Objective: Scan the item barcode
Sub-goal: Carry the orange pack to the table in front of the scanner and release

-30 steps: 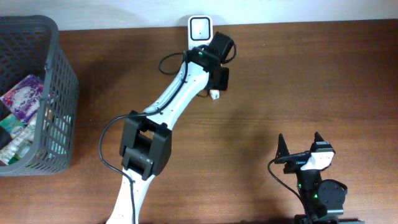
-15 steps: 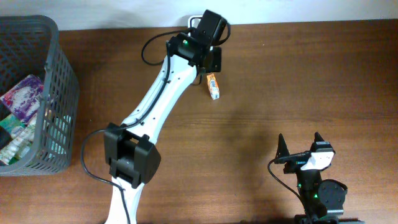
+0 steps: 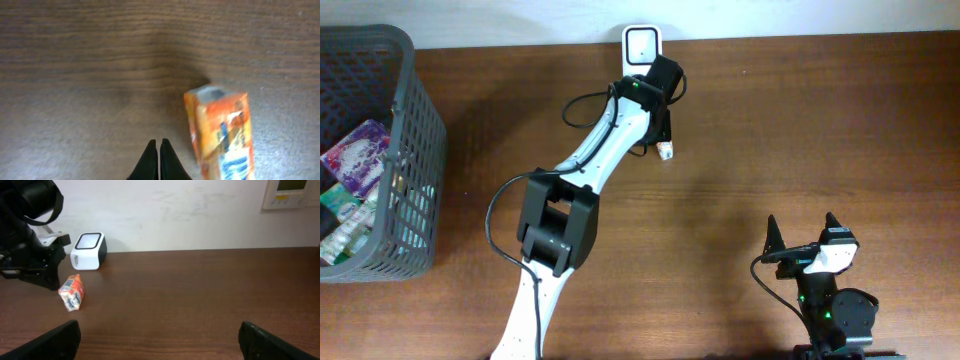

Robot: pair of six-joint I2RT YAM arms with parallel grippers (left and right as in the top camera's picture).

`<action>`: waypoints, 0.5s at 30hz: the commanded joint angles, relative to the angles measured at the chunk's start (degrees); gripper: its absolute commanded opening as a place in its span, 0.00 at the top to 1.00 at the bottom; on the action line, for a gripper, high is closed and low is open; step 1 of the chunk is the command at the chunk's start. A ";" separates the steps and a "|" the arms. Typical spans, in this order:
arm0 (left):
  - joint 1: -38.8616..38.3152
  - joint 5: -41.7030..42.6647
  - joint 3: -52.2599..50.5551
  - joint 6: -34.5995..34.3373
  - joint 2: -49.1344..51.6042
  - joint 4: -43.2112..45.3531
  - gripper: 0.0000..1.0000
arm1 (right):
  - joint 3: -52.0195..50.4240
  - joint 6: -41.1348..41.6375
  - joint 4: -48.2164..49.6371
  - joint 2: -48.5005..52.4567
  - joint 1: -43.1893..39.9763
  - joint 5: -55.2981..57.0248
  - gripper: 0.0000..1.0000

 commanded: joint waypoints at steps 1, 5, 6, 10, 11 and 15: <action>0.00 3.13 0.07 -0.24 0.48 2.54 0.96 | -0.52 0.42 -0.04 -0.28 0.31 0.26 0.01; 0.00 11.06 0.20 5.73 0.48 4.13 0.97 | -0.52 0.42 -0.04 -0.28 0.31 0.26 0.01; 0.00 13.20 0.20 6.86 0.48 4.09 0.97 | -0.52 0.42 -0.04 -0.28 0.31 0.28 0.02; -0.02 21.64 0.20 12.44 0.48 4.07 0.93 | -0.52 0.42 -0.04 -0.28 0.31 0.28 0.01; -0.11 21.73 0.20 12.41 0.48 4.07 0.92 | -0.52 0.42 -0.04 -0.28 0.31 0.28 0.01; -0.11 22.86 2.14 12.39 0.15 3.17 0.92 | -0.52 0.42 -0.04 -0.28 0.31 0.28 0.01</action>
